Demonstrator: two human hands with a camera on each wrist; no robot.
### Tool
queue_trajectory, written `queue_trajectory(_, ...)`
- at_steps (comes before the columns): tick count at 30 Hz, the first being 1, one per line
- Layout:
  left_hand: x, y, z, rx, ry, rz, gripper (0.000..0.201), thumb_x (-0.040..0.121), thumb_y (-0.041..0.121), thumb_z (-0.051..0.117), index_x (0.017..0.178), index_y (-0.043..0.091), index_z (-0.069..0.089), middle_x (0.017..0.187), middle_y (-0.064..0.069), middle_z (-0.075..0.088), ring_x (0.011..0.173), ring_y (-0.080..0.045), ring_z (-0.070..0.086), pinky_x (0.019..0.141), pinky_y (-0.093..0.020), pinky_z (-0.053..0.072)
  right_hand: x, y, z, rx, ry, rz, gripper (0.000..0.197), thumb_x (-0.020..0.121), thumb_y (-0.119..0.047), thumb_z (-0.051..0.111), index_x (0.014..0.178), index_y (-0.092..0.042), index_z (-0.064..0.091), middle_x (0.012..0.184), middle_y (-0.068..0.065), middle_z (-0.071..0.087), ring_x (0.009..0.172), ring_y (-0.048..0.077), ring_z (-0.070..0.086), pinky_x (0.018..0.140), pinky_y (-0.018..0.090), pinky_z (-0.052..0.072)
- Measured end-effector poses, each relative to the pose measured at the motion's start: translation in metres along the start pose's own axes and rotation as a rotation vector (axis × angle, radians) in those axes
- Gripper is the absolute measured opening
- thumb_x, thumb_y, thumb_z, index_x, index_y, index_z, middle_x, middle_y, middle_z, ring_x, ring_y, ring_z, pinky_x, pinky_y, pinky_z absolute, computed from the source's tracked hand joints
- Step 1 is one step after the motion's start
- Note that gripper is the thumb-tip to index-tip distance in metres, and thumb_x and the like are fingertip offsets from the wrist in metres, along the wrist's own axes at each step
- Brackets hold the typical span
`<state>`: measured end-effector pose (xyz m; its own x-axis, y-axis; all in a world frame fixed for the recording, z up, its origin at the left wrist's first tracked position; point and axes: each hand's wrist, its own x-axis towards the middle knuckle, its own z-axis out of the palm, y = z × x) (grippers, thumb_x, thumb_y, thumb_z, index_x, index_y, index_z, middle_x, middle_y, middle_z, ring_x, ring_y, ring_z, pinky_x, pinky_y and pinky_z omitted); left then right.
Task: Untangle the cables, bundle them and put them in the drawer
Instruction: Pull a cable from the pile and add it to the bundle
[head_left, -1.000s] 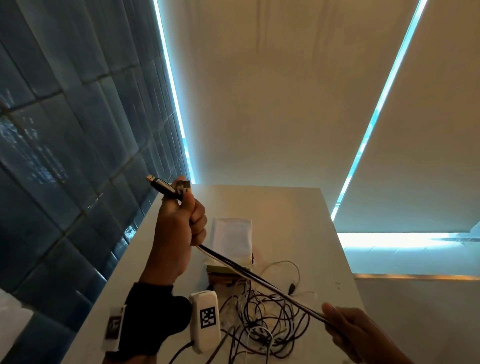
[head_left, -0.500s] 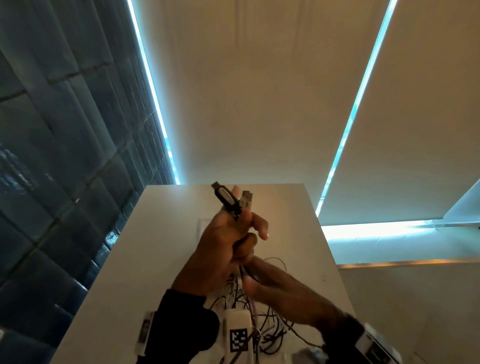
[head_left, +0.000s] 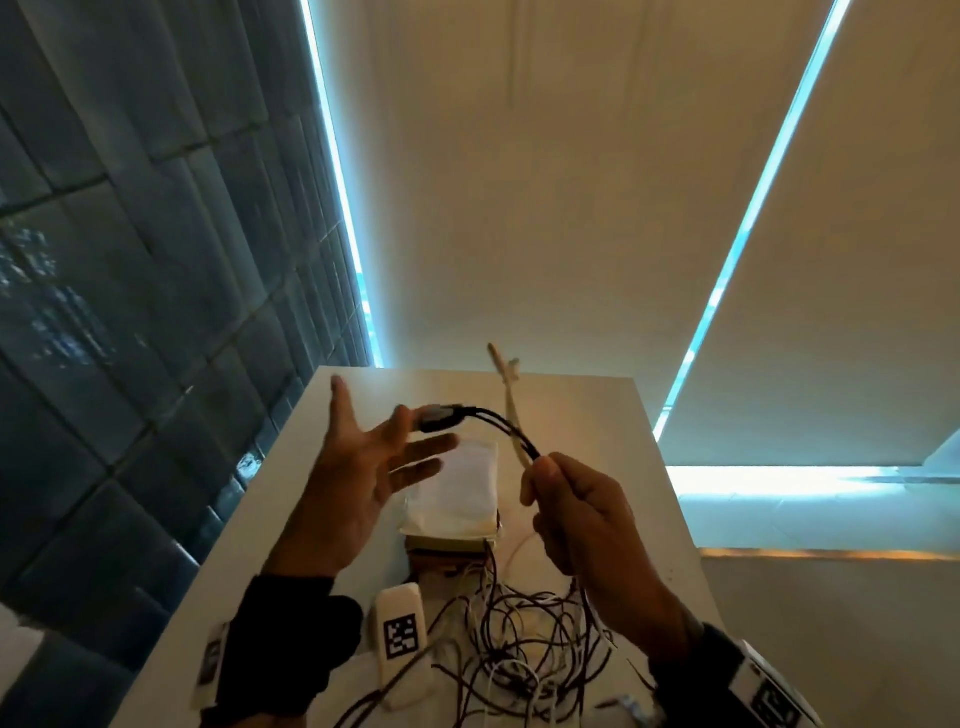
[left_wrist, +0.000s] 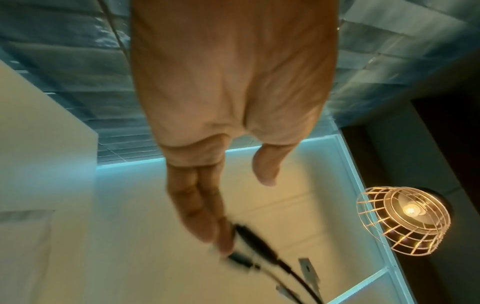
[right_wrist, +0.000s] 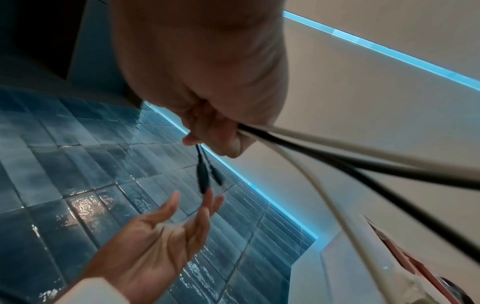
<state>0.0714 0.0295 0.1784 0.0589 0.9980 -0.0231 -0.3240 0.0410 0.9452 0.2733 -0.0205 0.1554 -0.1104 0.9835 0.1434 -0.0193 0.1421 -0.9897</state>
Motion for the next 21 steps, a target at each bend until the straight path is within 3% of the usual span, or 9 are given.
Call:
queue_trajectory(3,-0.012,-0.008,-0.003,0.167,-0.059,-0.284,0.069,0.084,0.046,0.047,0.142,0.011,0.033,0.109,-0.016,0.071,0.094,-0.033,0.071,0.078,-0.042,0.057,0.009,0.003,-0.001,-0.1,0.051,-0.065,0.035,0.102,-0.027,0.039,0.076,-0.014,0.058,0.048,-0.009,0.036,0.041,0.002,0.032,0.043,0.017,0.028)
queue_trajectory(5,-0.022,-0.015,0.012,0.33,-0.215,-0.383,0.066,0.083,0.058,0.037,0.125,0.011,0.055,0.11,-0.009,0.072,0.1,-0.025,0.069,0.085,-0.039,0.056,0.015,0.001,0.003,-0.213,0.018,-0.099,0.032,0.102,-0.023,0.04,0.079,-0.013,0.06,0.048,-0.011,0.044,0.041,0.003,0.039,0.046,0.016,0.031)
queue_trajectory(7,-0.022,-0.018,0.031,0.285,-0.217,-0.266,0.064,0.084,0.058,0.036,0.119,0.01,0.061,0.114,-0.008,0.071,0.108,-0.021,0.066,0.091,-0.035,0.053,0.019,-0.002,0.009,-0.324,-0.055,-0.124,0.027,0.103,-0.016,0.041,0.092,-0.016,0.066,0.058,-0.022,0.058,0.052,-0.003,0.053,0.051,0.011,0.038)
queue_trajectory(9,-0.016,-0.018,0.049,0.178,-0.109,-0.138,0.051,0.093,0.046,0.038,0.109,0.004,0.063,0.11,-0.013,0.071,0.108,-0.028,0.065,0.091,-0.038,0.052,0.022,-0.004,0.015,-0.36,-0.1,-0.129,0.025,0.103,-0.013,0.04,0.103,-0.021,0.063,0.062,-0.03,0.058,0.056,-0.008,0.055,0.053,0.008,0.04)
queue_trajectory(12,-0.008,-0.016,0.066,-0.03,-0.08,-0.044,0.032,0.101,0.023,0.035,0.083,0.006,0.056,0.094,-0.015,0.073,0.11,-0.042,0.061,0.094,-0.054,0.042,0.028,-0.009,0.017,-0.372,-0.057,-0.149,0.028,0.102,-0.017,0.042,0.081,-0.023,0.06,0.052,-0.019,0.053,0.049,-0.001,0.048,0.052,0.012,0.036)
queue_trajectory(14,-0.003,-0.012,0.068,-0.179,-0.129,-0.014,0.029,0.101,0.02,0.033,0.082,0.01,0.051,0.078,-0.007,0.07,0.1,-0.036,0.067,0.089,-0.045,0.045,0.033,-0.012,0.013,-0.313,-0.096,-0.094,0.033,0.103,-0.022,0.041,0.074,-0.019,0.057,0.047,-0.014,0.047,0.043,0.001,0.042,0.048,0.013,0.032)
queue_trajectory(16,0.007,0.004,0.062,-0.384,-0.126,0.015,0.028,0.1,0.015,0.031,0.08,0.013,0.05,0.057,0.003,0.055,0.065,-0.017,0.066,0.074,-0.031,0.054,0.031,-0.01,0.003,-0.211,-0.19,0.007,0.037,0.103,-0.03,0.039,0.07,-0.02,0.053,0.048,-0.011,0.039,0.041,0.004,0.033,0.043,0.02,0.028)
queue_trajectory(18,0.021,0.03,0.048,-0.525,-0.065,0.087,0.021,0.086,0.007,0.037,0.073,0.017,0.048,0.047,0.009,0.038,0.04,-0.005,0.038,0.045,-0.019,0.04,0.019,0.002,-0.015,-0.113,-0.274,0.101,0.04,0.102,-0.038,0.037,0.071,-0.016,0.05,0.052,-0.007,0.033,0.042,0.009,0.027,0.041,0.021,0.023)
queue_trajectory(21,0.033,0.068,0.017,-0.523,0.015,0.183,0.013,0.069,0.011,0.042,0.065,0.022,0.047,0.044,0.01,0.026,0.036,-0.004,0.019,0.037,-0.017,0.019,-0.018,0.033,-0.054,-0.036,-0.255,0.204,0.05,0.092,-0.058,0.044,0.067,-0.015,0.048,0.05,-0.009,0.032,0.04,0.008,0.024,0.04,0.018,0.022)
